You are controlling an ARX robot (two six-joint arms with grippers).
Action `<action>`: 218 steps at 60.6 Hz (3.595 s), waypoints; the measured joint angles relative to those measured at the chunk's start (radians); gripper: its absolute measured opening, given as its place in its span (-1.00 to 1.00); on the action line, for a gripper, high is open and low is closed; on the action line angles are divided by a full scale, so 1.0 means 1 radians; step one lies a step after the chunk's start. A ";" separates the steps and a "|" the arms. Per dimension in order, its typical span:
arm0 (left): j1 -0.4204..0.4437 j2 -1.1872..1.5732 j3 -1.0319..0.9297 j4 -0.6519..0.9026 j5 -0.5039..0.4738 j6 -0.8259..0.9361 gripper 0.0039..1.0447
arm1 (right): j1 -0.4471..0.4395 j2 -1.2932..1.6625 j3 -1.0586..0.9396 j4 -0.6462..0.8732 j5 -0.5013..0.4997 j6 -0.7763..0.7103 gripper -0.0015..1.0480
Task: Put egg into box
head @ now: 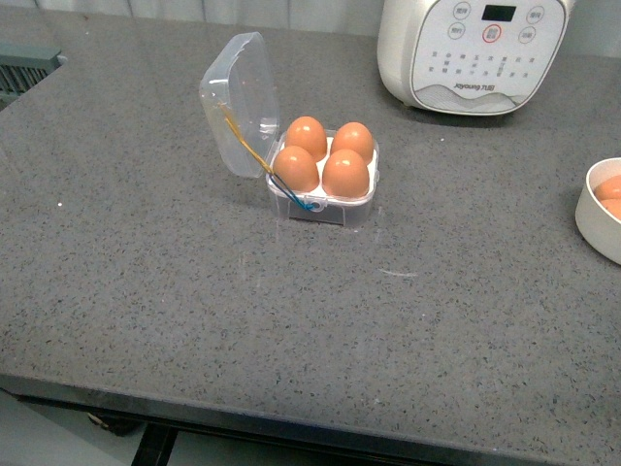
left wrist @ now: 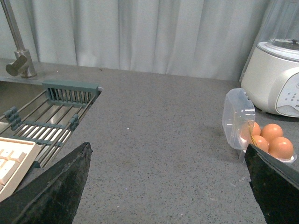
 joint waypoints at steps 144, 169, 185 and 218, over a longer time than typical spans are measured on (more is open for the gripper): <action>-0.129 1.653 0.419 0.799 -0.017 -0.426 0.88 | 0.000 -0.696 -0.004 -0.676 -0.003 0.000 0.82; -0.188 1.855 0.606 0.805 -0.019 -0.479 0.88 | 0.000 -0.696 -0.004 -0.676 -0.003 0.000 0.82; -0.216 2.001 0.757 0.773 -0.037 -0.501 0.88 | 0.000 -0.696 -0.004 -0.676 -0.003 0.000 0.82; -0.414 1.817 0.659 0.771 -0.008 -0.496 0.88 | 0.000 -0.696 -0.004 -0.676 -0.002 0.000 0.82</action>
